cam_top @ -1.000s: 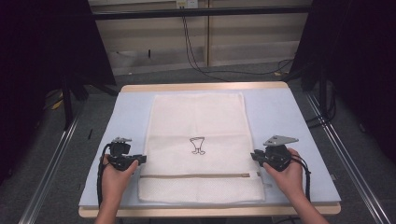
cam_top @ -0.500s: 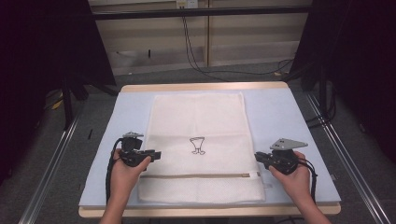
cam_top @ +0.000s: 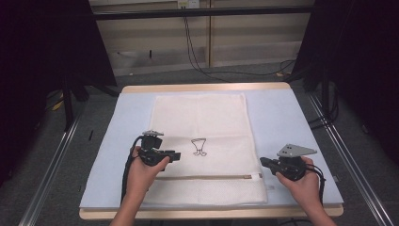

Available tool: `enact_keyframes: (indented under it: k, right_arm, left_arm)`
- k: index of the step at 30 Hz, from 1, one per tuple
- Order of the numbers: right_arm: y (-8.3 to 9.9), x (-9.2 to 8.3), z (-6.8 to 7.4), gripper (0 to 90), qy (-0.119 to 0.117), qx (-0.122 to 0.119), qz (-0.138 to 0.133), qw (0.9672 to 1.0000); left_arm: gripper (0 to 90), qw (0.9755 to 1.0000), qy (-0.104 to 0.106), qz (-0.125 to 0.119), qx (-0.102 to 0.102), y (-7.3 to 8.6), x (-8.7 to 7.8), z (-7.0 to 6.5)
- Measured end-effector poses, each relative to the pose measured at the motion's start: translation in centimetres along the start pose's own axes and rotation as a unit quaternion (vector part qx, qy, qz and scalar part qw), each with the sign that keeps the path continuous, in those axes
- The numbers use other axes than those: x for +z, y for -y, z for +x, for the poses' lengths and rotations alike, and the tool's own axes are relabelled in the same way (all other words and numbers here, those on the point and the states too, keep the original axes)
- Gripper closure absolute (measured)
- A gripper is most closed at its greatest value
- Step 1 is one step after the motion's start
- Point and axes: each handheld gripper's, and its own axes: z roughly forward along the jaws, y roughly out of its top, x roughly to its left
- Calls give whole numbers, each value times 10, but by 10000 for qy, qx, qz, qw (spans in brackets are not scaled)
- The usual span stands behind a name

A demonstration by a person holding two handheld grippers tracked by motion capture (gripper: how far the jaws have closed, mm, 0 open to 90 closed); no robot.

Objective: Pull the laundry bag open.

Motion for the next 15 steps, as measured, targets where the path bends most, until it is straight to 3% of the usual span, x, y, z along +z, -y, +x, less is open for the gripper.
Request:
enact_keyframes:
  k: [7, 15]
  right_arm:
    - [3, -2, 5, 900, -114, -149, -42, 9998]
    - [7, -3, 9, 900, -171, -161, -34, 9997]
  left_arm:
    - [679, 9994, 294, 152, 116, -4, 20, -26]
    - [658, 9975, 617, 299, 195, -11, 37, -51]
